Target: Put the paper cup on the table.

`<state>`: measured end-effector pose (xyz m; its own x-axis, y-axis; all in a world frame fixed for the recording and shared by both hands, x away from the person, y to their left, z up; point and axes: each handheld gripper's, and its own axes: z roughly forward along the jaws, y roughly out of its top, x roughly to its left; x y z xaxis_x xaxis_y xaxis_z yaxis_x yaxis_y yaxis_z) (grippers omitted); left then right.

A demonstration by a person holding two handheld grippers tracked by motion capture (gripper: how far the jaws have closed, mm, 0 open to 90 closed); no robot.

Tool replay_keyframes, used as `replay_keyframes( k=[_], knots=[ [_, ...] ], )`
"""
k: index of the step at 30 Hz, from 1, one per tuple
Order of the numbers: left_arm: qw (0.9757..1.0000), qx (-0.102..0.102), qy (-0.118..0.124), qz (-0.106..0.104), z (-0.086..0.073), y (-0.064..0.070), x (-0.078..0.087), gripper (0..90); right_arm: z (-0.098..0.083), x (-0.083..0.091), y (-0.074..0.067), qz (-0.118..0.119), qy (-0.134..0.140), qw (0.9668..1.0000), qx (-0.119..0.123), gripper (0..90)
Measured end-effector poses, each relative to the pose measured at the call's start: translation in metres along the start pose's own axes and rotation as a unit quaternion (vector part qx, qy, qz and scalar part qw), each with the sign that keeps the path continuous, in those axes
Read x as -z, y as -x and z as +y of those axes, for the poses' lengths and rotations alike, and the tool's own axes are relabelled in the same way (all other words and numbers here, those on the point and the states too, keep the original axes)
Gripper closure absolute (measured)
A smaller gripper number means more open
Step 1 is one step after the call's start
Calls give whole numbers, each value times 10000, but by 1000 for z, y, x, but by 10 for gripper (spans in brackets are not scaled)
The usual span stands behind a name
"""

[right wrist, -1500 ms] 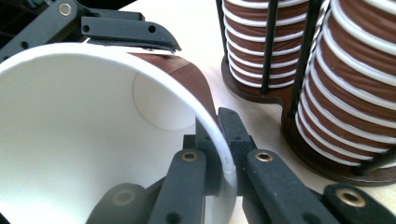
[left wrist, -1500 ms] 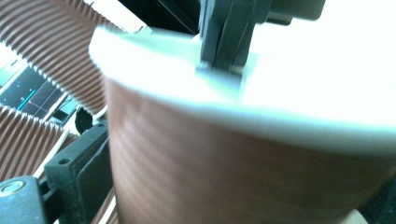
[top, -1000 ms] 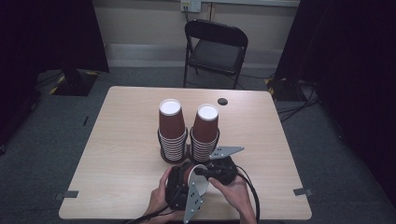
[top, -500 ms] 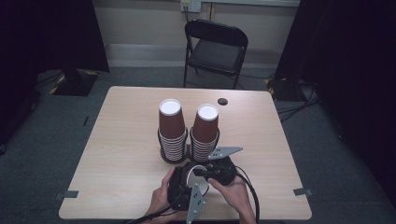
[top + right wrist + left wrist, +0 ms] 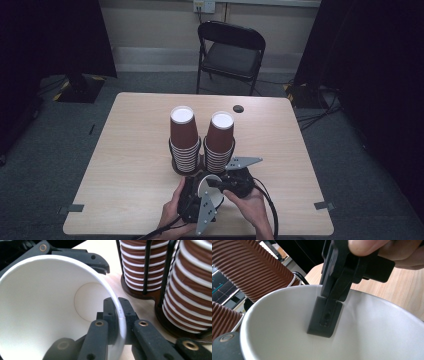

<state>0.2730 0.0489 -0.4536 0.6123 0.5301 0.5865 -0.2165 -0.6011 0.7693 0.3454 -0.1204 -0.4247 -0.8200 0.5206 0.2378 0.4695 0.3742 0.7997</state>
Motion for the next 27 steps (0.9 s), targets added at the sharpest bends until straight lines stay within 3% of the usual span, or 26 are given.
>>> replay_keyframes(
  k=[5, 10, 16, 18, 21, 27],
  knots=[
    [10000, 92, -10, -35, -1, -4, -3, 89, 0, 3, 4, -20, 125, 9999, -54, 808],
    [9993, 369, 31, -16, -4, -9, -4, 88, -3, 7, 7, -96, 364, 9991, -190, 734],
    [9986, 520, 46, 31, -8, -12, -3, 87, -5, 12, 6, -181, 531, 9982, -194, 690],
    [9965, 812, 177, -19, -11, -16, -2, 87, -6, 16, 5, -185, 722, 9970, -219, 649],
    [9953, 950, 163, 32, -14, -19, -3, 87, -7, 19, 4, -227, 866, 9958, -192, 631],
    [9899, 1395, 258, 61, -22, -26, -1, 86, -10, 24, 4, -312, 1248, 9916, -167, 564]
  ],
)
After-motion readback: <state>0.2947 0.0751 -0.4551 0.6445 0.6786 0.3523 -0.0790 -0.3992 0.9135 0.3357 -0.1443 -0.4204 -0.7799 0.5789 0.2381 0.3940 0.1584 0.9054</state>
